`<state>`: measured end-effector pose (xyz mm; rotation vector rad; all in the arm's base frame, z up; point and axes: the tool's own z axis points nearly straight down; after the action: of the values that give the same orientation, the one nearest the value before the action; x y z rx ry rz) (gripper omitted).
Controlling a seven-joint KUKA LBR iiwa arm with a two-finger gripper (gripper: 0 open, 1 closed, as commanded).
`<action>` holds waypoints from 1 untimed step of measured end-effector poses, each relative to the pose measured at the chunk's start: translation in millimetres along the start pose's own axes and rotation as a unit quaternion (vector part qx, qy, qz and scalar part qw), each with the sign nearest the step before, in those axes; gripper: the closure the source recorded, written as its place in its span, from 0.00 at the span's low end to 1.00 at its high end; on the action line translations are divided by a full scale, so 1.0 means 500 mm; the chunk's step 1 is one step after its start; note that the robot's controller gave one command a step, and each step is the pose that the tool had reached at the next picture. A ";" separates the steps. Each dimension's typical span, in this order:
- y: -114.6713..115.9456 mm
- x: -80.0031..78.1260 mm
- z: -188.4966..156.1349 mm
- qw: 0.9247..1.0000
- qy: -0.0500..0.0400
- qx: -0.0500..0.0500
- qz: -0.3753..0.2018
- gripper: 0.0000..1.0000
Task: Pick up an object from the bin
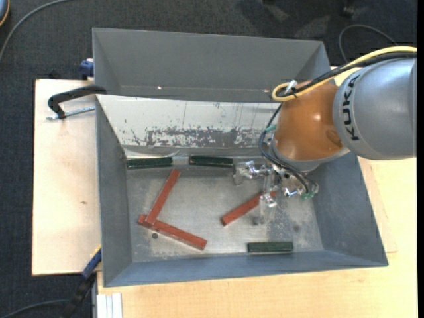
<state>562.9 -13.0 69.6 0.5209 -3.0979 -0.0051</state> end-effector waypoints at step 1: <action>-0.004 0.001 -0.002 1.000 0.000 0.001 0.001 1.00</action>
Offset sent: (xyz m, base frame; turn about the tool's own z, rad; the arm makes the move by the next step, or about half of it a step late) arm 0.0000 0.0000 0.0000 0.0000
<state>563.2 -15.1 70.8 0.5167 -3.0999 -0.0020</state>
